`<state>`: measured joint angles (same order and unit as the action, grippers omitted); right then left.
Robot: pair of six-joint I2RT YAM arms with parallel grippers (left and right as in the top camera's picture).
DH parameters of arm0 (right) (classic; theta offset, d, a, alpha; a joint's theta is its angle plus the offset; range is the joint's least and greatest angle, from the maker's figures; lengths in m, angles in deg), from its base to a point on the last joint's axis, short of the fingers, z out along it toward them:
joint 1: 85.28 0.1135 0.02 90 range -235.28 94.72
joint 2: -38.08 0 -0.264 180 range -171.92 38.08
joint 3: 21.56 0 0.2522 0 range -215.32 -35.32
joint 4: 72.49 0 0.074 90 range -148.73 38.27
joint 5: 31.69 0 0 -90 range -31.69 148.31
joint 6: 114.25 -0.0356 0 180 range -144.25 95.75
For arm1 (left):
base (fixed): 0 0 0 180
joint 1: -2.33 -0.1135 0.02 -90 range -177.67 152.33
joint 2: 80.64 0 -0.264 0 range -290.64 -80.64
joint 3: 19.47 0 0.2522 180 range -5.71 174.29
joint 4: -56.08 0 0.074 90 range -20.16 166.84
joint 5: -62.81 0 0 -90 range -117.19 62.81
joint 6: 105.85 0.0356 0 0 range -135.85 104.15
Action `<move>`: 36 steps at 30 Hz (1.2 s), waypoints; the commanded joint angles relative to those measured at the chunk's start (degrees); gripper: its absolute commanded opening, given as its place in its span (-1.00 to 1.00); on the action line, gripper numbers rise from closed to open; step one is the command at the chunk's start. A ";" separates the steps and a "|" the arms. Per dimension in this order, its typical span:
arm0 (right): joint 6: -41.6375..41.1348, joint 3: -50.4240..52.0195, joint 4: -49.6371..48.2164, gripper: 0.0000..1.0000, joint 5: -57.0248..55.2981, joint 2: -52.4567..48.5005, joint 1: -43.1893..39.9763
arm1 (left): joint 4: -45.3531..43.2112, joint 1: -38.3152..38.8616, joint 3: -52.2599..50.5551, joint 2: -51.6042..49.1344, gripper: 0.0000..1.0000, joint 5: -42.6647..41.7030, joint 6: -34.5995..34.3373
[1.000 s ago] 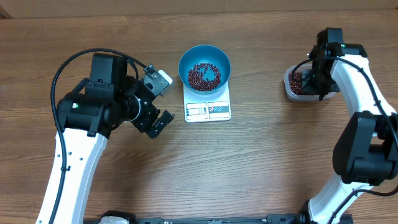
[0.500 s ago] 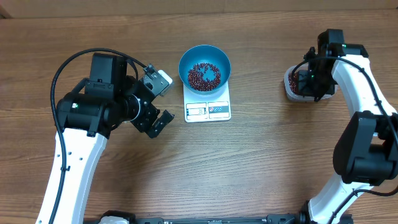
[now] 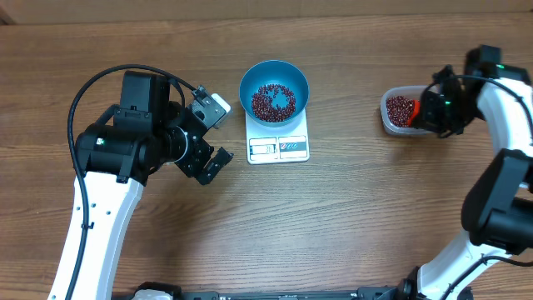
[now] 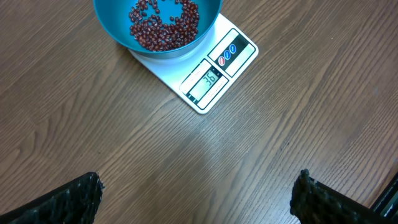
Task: Scoop item into bowl and weigh 150g on scale
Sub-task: 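Dip the scoop into the red beans again with the right gripper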
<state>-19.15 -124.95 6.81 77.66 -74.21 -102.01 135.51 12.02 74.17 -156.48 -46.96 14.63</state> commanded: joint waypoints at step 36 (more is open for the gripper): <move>3.96 -0.33 3.26 -0.93 23.93 -4.90 -9.25 | 0.11 -0.31 0.92 -0.48 0.99 -1.03 1.27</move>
<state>-15.63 -124.95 9.94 97.42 -78.55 -109.66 135.53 12.02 74.17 -156.54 -46.96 14.63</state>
